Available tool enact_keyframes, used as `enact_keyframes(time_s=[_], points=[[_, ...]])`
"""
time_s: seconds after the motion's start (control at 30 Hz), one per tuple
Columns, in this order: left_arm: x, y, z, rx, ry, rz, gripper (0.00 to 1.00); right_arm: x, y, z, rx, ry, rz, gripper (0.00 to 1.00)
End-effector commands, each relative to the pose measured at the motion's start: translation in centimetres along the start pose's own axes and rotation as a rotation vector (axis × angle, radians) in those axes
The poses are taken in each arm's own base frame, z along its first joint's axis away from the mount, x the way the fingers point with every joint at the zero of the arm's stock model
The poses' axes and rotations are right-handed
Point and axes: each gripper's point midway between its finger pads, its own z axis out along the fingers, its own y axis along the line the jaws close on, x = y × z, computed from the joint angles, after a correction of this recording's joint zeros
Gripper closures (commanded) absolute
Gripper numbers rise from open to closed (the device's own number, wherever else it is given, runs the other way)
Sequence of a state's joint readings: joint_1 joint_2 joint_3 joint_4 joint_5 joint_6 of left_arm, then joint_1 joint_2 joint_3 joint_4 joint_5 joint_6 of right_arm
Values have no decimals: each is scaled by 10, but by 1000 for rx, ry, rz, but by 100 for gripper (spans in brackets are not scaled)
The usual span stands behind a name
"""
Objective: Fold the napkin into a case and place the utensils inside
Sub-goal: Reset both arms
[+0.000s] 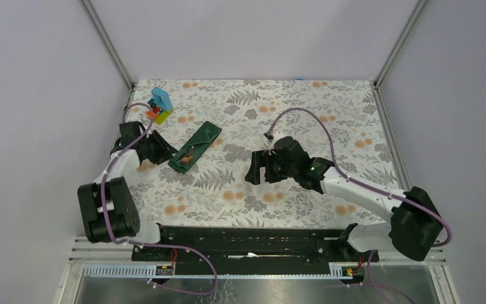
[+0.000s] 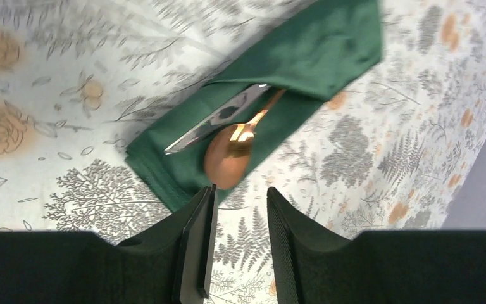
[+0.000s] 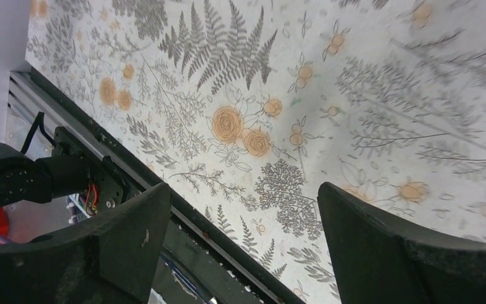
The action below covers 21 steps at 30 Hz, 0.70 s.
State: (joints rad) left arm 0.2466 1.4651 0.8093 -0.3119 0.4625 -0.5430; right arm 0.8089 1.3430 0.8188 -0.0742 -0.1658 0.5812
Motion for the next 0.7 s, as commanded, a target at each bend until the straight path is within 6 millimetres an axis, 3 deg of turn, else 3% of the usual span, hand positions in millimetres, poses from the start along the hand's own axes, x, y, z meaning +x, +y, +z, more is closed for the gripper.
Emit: enact_keyframes(time_s=[0.0, 0.1, 0.17, 0.27, 0.37, 0.4, 0.43, 0.53, 0.67], points=[[-26, -58, -44, 51, -167, 270, 59, -53, 3, -54, 112, -157, -131, 7], [-10, -127, -77, 229, -210, 429, 57, -81, 1, -99, 209, -251, -188, 4], [0, -184, -115, 384, -279, 561, 51, -99, 4, -138, 261, -323, -219, 1], [15, -260, -189, 618, -410, 741, 40, -131, 14, -203, 306, -478, -260, 0], [22, -312, -266, 825, -504, 846, 30, -158, 24, -270, 333, -665, -246, 0], [24, -329, -297, 905, -545, 887, 15, -166, 28, -299, 331, -746, -231, 0], [28, -339, -318, 965, -564, 918, 3, -171, 31, -319, 327, -799, -226, 0], [35, -358, -373, 1083, -656, 978, 1, -177, 35, -371, 316, -941, -217, 0], [41, -365, -420, 1158, -785, 1024, 1, -179, 42, -415, 289, -1046, -239, 0]])
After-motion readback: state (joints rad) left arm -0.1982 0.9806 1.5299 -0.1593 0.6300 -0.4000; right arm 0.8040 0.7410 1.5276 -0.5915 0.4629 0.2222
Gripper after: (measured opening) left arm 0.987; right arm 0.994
